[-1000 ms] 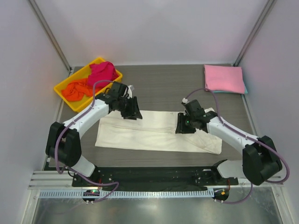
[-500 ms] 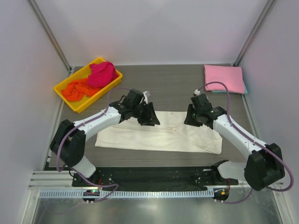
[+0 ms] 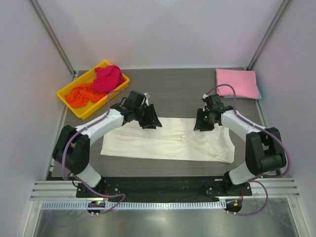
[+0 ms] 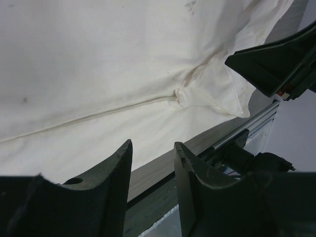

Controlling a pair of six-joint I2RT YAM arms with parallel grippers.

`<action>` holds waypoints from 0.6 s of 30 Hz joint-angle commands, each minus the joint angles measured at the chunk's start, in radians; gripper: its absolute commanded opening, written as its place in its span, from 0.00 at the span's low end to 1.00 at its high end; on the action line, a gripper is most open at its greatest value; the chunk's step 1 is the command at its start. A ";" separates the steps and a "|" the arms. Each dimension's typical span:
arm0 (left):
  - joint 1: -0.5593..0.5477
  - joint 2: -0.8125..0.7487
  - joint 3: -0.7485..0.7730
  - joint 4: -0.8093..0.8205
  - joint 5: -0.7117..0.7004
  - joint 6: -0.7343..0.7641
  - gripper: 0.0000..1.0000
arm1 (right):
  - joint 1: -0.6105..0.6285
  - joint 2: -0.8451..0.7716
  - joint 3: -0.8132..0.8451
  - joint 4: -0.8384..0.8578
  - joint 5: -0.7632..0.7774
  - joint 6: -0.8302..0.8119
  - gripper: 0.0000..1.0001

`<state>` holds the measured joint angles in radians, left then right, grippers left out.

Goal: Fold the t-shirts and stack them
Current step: Fold the tshirt

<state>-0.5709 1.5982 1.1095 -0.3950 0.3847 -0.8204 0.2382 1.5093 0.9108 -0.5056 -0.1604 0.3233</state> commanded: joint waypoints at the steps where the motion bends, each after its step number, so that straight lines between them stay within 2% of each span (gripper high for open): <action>1: 0.031 -0.003 0.062 -0.038 0.006 0.046 0.40 | 0.001 0.031 0.045 0.071 -0.045 -0.058 0.41; 12: 0.054 -0.001 0.032 -0.033 0.003 0.050 0.40 | 0.001 0.081 0.046 0.098 -0.074 -0.099 0.40; 18: 0.054 -0.007 0.023 -0.033 0.000 0.058 0.40 | 0.001 0.091 0.036 0.114 -0.097 -0.073 0.33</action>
<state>-0.5201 1.6020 1.1397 -0.4374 0.3805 -0.7788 0.2382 1.5967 0.9249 -0.4263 -0.2291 0.2424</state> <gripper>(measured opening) 0.399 0.349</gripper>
